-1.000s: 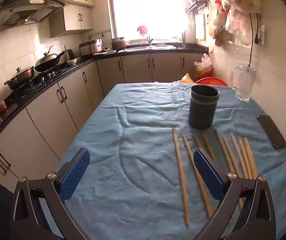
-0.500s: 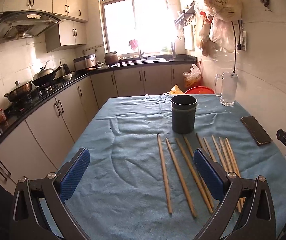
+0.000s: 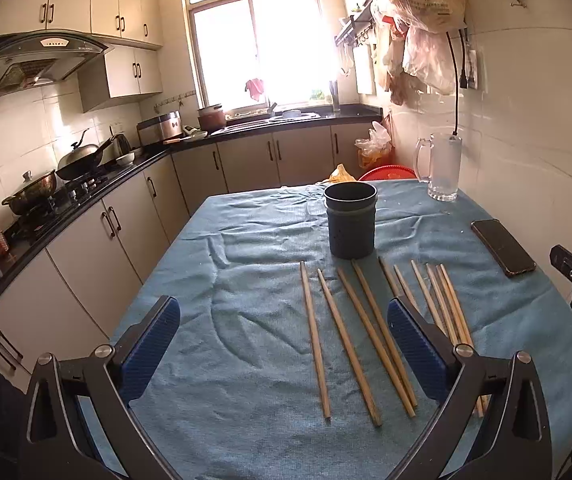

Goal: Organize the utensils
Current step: 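Move both tools over the row of wooden chopsticks, then close the left tool on one chopstick while the right tool grasps another chopstick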

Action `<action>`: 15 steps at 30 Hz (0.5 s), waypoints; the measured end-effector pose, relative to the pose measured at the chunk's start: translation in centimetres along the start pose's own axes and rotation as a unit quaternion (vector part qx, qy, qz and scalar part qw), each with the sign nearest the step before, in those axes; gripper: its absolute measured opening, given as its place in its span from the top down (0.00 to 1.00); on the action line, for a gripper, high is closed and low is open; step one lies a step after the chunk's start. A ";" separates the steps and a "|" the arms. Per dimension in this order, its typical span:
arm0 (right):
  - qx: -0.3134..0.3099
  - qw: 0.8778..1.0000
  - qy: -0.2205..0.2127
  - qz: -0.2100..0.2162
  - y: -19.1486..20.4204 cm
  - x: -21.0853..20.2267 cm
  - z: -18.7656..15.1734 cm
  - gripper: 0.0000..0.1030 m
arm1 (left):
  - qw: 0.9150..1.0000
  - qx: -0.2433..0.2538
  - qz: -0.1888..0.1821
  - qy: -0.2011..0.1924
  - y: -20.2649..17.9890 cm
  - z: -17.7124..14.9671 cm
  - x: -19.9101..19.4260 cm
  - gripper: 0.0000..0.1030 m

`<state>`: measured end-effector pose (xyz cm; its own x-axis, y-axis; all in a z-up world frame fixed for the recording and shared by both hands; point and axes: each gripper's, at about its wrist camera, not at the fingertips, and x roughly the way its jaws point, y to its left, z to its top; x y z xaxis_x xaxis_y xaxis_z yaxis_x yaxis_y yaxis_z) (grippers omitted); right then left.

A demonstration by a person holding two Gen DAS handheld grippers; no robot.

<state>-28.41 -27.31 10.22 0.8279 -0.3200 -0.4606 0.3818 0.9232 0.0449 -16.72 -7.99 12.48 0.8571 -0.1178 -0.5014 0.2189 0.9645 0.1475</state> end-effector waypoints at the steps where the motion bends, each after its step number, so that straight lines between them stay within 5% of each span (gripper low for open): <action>1: 0.001 1.000 0.000 0.000 0.0 0.0 -0.1 0.28 | 1.000 0.000 0.000 0.001 0.0 0.0 0.2 0.00; 15: -0.014 0.999 0.041 0.025 0.5 3.5 0.4 0.28 | 1.000 -0.010 -0.004 0.026 3.8 2.6 4.4 0.00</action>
<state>-25.11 -28.04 9.00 0.8092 -0.2560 -0.5289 0.3285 0.9434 0.0460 -10.94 -5.49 13.07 0.8301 -0.1145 -0.5457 0.2169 0.9679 0.1268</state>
